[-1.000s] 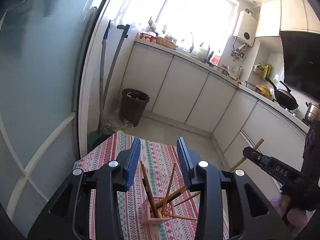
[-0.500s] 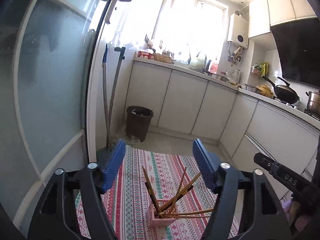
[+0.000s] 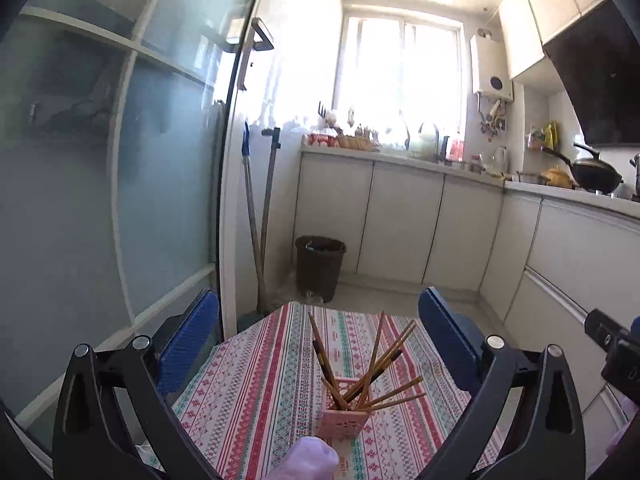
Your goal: Organize utensils
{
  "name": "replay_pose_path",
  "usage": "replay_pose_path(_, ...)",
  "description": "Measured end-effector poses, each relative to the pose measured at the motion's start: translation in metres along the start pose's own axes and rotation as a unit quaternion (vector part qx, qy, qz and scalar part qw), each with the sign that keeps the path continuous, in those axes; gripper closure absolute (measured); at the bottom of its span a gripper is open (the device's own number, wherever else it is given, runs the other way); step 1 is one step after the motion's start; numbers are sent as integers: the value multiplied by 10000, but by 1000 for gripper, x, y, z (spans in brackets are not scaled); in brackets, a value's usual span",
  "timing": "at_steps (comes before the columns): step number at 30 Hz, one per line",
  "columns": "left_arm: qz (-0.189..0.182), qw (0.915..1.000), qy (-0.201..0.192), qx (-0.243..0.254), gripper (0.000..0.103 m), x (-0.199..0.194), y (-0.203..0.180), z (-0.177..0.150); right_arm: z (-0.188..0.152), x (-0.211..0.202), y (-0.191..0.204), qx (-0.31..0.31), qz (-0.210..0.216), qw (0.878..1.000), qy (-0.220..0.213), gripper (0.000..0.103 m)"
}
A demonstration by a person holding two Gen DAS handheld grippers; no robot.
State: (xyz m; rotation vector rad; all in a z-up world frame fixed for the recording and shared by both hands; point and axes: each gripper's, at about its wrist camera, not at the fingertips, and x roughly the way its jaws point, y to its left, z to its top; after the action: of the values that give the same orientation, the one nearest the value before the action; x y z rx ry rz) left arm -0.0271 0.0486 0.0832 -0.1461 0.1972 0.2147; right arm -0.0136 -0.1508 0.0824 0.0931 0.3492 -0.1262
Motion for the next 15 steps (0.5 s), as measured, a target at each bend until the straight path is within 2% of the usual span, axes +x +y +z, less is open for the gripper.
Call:
replay_pose_path(2,-88,9998,152,0,7,-5,-4,3,-5,-2,-1,-92,-8,10000,29,7)
replay_pose_path(5,-612,9969,435,234,7,-14,-13,1,-11,-1,0,-215,20,9996,191,7)
replay_pose_path(9,-283,9976,412,481,7,-17,-23,-2,-16,-1,1,-326,56,9992,216,7)
replay_pose_path(15,-137,9953,680,676,7,-7,-31,-10,-22,3,1,-350,53,9988,346,7)
